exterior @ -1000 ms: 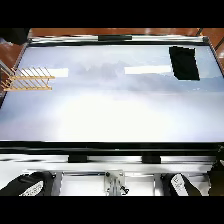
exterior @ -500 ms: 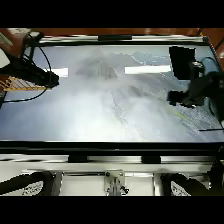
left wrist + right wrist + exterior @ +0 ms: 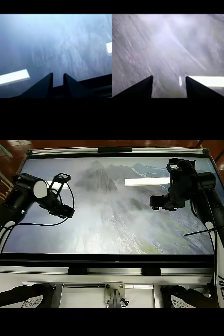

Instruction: Fold the shirts.

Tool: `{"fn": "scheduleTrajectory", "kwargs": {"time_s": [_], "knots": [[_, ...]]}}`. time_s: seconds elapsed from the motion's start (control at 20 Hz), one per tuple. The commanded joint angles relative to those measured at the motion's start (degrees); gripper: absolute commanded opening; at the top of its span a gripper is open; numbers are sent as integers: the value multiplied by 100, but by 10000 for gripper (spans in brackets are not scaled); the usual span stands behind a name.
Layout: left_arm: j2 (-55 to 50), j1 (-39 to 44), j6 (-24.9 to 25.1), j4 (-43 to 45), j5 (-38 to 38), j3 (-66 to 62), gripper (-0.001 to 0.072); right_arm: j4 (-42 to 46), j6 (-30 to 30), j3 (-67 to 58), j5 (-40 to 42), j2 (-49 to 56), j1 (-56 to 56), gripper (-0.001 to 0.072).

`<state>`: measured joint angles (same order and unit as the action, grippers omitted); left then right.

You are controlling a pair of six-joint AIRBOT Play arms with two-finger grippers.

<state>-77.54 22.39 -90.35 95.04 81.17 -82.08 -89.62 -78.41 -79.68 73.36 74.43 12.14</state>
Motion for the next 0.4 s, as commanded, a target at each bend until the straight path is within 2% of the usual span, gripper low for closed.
{"fn": "scheduleTrajectory", "kwargs": {"time_s": [0.0, 0.35], "knots": [[-7, 192, -85, 116, -424, 160, 200, -24, -4, -31, -122, 22, 28, 527], [-9, 44, -15, 142, -428, 160, 200, -24, -4, -31, -168, 22, 28, 527]]}}
